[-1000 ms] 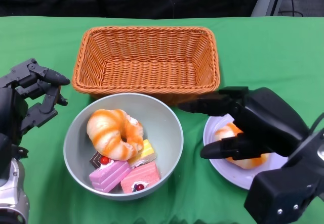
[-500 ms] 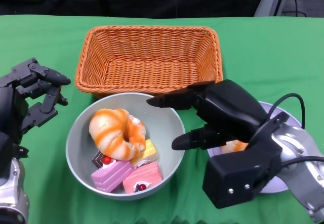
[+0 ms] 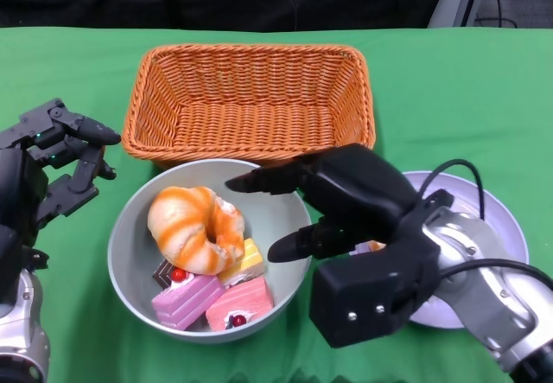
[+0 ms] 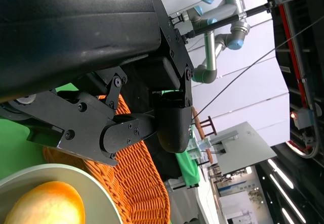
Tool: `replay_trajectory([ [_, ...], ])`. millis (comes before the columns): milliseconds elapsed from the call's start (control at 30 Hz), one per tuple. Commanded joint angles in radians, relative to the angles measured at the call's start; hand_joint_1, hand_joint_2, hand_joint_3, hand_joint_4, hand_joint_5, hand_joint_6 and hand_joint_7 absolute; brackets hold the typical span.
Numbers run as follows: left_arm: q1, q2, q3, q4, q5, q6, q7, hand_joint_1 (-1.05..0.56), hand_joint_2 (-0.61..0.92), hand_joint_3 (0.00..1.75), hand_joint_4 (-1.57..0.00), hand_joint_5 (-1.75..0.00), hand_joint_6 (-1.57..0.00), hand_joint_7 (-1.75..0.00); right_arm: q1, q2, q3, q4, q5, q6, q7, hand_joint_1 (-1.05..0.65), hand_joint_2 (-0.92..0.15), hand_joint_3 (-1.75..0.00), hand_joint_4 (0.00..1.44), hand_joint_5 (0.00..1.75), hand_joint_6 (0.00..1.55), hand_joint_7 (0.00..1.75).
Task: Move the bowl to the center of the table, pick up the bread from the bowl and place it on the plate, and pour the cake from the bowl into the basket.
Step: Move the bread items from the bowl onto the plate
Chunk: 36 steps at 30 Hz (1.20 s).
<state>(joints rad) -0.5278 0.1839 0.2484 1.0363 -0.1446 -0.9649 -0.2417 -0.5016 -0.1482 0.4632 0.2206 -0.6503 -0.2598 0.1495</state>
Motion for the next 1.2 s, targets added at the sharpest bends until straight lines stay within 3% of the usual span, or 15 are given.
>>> replay_trajectory([
  [33,-0.005,0.013,0.015,-0.01,-0.027,0.006,-0.011,-0.11,0.78,0.68,-0.89,-1.45,-0.94,-0.98,-0.024,0.01,0.011,0.014,0.0,0.022,0.012,-0.74,-0.92,0.0,0.54,0.0,0.52,0.0],
  [567,0.0,0.024,0.022,-0.02,-0.02,0.005,0.019,-0.11,0.76,0.74,-0.88,-1.46,-0.92,-1.03,-0.059,0.106,0.108,0.146,-0.055,0.097,-0.02,-0.85,-0.92,-0.06,0.38,0.0,0.32,0.0],
  [900,0.012,0.034,0.036,-0.037,0.01,0.019,0.089,-0.1,0.76,0.7,-0.88,-1.47,-0.89,-1.06,-0.08,0.158,0.12,0.223,-0.075,0.133,-0.07,-0.86,-0.92,-0.04,0.34,0.0,0.27,0.0],
  [1200,0.011,0.038,0.045,-0.039,-0.011,0.019,0.079,-0.11,0.8,0.64,-0.88,-1.48,-0.9,-1.05,-0.106,0.188,0.127,0.317,-0.094,0.114,-0.206,-0.89,-0.92,-0.03,0.3,0.0,0.25,0.0],
])
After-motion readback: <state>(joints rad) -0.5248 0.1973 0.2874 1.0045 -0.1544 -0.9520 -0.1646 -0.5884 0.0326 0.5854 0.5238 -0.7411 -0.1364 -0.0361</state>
